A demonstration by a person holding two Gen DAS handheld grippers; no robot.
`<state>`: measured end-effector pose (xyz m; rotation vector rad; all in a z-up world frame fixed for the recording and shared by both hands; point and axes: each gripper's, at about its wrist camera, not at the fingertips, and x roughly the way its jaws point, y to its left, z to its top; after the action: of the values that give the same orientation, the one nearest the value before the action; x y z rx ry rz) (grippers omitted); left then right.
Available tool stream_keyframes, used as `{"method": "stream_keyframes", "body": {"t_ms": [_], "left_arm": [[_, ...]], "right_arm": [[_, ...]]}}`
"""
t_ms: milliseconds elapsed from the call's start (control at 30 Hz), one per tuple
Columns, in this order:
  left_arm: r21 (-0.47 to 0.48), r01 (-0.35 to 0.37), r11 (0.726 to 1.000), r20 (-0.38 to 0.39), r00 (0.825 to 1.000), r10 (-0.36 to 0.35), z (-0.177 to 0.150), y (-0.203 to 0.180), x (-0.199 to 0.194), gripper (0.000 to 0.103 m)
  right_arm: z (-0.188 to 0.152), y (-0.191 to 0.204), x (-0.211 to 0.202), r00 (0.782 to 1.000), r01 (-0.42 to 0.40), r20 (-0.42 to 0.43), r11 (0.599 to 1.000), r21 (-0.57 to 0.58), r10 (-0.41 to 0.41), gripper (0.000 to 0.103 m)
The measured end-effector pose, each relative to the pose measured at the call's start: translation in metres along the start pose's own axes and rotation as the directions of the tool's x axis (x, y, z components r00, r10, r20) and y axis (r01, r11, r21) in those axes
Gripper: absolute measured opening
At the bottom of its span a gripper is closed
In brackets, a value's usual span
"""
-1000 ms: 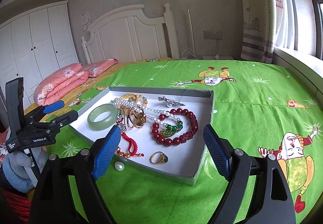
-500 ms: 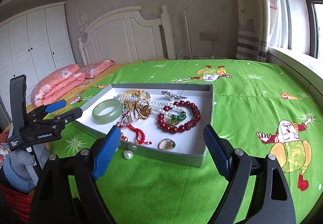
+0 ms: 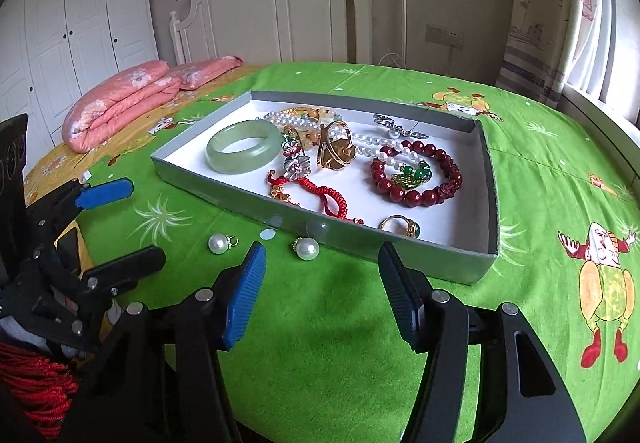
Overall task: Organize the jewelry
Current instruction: 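Grasp one pearl earring with each gripper, then carry both pearl earrings into the tray and open both grippers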
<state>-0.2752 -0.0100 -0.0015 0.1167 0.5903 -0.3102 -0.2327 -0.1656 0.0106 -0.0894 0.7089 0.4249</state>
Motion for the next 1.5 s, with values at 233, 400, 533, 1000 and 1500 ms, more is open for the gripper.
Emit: {"method": "stream_keyframes", "body": {"t_ms": [233,400,533,1000,1500], "left_arm": [[0.113,0.088,0.990,-0.061,0.995,-0.082,-0.002,-0.031,0.015,0.066],[0.086,0.110,0.990,-0.068,0.992,-0.105,-0.001,-0.027,0.017,0.056],[0.100,0.116,0.988,-0.069,0.992,-0.110,0.000,-0.029,0.018,0.055],[0.113,0.164,0.980,-0.087,0.984,-0.155,0.019,-0.039,0.043,0.037],[0.131,0.146,0.981,-0.062,0.988,-0.139,0.020,-0.042,0.027,0.013]], "right_arm": [[-0.001,0.010,0.009,0.999,-0.015,-0.051,1.000,-0.019,0.014,0.039],[0.003,0.012,0.017,0.997,-0.011,-0.074,1.000,-0.002,0.011,0.031],[0.008,0.013,0.021,0.996,0.017,-0.086,1.000,0.025,-0.015,0.029],[0.001,0.002,0.003,0.998,0.054,-0.038,0.998,0.037,-0.053,0.017],[0.000,-0.001,-0.015,0.999,0.030,0.009,0.999,0.040,-0.030,0.017]]}}
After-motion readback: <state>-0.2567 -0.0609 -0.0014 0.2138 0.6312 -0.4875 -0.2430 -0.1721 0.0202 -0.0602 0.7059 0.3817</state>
